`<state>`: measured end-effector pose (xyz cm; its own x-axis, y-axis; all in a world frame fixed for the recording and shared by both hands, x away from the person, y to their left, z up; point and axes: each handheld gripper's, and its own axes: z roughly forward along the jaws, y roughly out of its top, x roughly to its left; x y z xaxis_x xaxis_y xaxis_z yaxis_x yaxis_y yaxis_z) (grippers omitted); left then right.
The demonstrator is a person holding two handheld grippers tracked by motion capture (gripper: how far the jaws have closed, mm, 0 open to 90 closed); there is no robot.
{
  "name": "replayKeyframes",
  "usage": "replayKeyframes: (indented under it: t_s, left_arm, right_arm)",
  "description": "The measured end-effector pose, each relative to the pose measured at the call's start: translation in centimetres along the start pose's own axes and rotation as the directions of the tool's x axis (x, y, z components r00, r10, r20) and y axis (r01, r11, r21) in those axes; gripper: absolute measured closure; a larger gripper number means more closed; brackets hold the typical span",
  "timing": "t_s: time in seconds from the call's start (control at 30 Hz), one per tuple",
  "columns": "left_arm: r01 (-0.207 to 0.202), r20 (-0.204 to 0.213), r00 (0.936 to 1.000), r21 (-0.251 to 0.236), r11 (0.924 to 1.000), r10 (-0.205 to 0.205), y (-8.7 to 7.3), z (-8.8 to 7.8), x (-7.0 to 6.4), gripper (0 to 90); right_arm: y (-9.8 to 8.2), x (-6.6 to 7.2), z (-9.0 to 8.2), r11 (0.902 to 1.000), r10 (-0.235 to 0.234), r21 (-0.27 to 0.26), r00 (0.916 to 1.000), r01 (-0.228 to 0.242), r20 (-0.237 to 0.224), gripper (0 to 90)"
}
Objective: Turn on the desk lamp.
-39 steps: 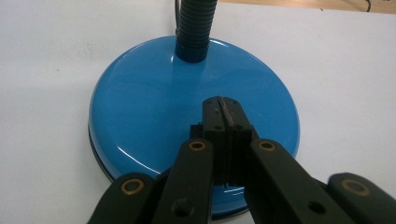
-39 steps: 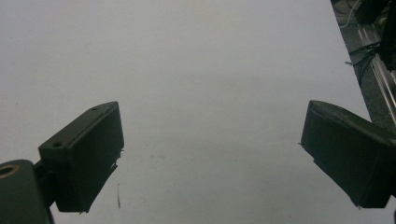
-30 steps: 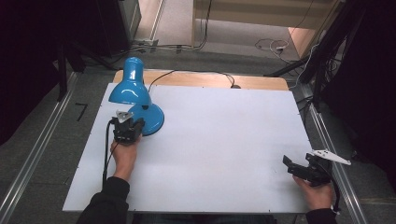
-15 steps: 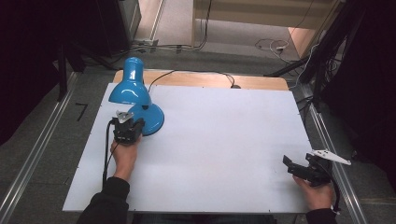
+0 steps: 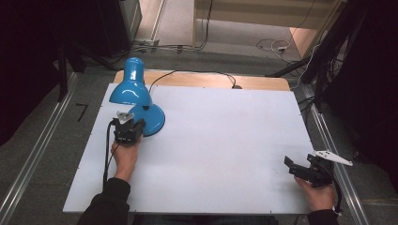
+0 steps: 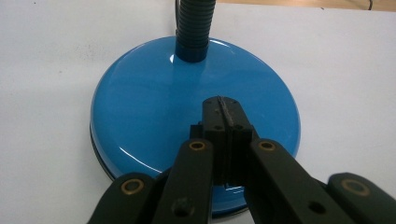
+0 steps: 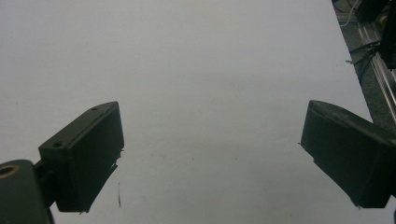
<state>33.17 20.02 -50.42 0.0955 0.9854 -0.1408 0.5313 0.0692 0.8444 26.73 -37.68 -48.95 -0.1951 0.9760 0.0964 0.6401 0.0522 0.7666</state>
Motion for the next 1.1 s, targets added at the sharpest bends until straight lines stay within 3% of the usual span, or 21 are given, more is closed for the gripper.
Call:
replayKeyframes:
  t_s: [0.4, 0.83, 1.1]
  left_arm:
    - [-0.001, -0.005, 1.0, 0.015, 0.9999, 0.001, -0.1, -0.3, 0.2, 90.0]
    - [0.017, 0.02, 0.9997, 0.006, 0.9998, -0.017, -0.4, -0.7, 0.5, 90.0]
    - [0.046, 0.032, 0.9984, -0.003, 0.9989, -0.046, -0.3, -1.5, 0.8, 81.9]
  right_arm:
    - [0.0, 0.0, -0.1, 1.0, 0.002, -0.002, 1.0, -0.002, 0.0, 4.5]
    - [0.0, -0.2, -0.1, 0.9999, 0.006, -0.009, 1.0, -0.006, -0.001, 4.5]
    - [0.0, -0.2, -0.2, 0.9999, 0.006, -0.01, 1.0, -0.006, -0.003, 4.5]
